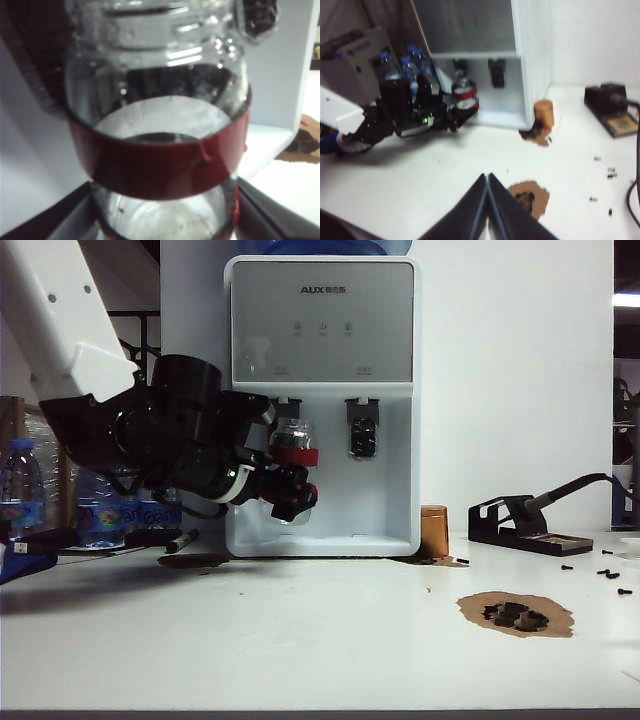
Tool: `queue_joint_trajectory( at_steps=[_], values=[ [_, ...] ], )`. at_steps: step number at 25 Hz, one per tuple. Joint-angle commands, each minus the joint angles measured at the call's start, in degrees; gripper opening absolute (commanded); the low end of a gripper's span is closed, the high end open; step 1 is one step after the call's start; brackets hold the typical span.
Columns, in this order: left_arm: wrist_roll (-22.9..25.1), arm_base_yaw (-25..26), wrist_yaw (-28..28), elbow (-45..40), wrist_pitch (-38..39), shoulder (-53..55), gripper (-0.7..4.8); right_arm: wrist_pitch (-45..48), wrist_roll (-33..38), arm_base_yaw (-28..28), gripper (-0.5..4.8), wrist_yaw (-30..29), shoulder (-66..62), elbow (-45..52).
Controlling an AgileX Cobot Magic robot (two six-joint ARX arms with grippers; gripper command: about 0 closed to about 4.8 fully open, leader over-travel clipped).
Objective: Pick up the water bottle with two loops of red belts, then reach the front water dispenser and gently press the gray-black baffle horizontally to get a little water.
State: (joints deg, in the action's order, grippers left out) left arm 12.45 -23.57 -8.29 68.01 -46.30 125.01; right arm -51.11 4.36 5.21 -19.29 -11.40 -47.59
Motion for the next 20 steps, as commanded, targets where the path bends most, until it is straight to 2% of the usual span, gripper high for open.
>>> queue_joint_trajectory(
  at_steps=[1, 6, 20],
  values=[
    [-0.55, 1.27, 1.73, 2.14, -0.46, -0.37, -0.05, 2.47, -0.15, 0.11, -0.02, 0.04, -0.76, -0.26],
    [-0.96, 3.15, 1.66, 4.09, 2.8, -0.33, -0.05, 3.23, -0.5, 0.11, -0.02, 0.02, -2.08, -0.26],
    [-0.98, 3.67, 1.51, 4.15, 3.23, -0.33, -0.05, 8.61, -0.81, 0.11, -0.02, 1.01, -7.65, -0.26]
  ],
)
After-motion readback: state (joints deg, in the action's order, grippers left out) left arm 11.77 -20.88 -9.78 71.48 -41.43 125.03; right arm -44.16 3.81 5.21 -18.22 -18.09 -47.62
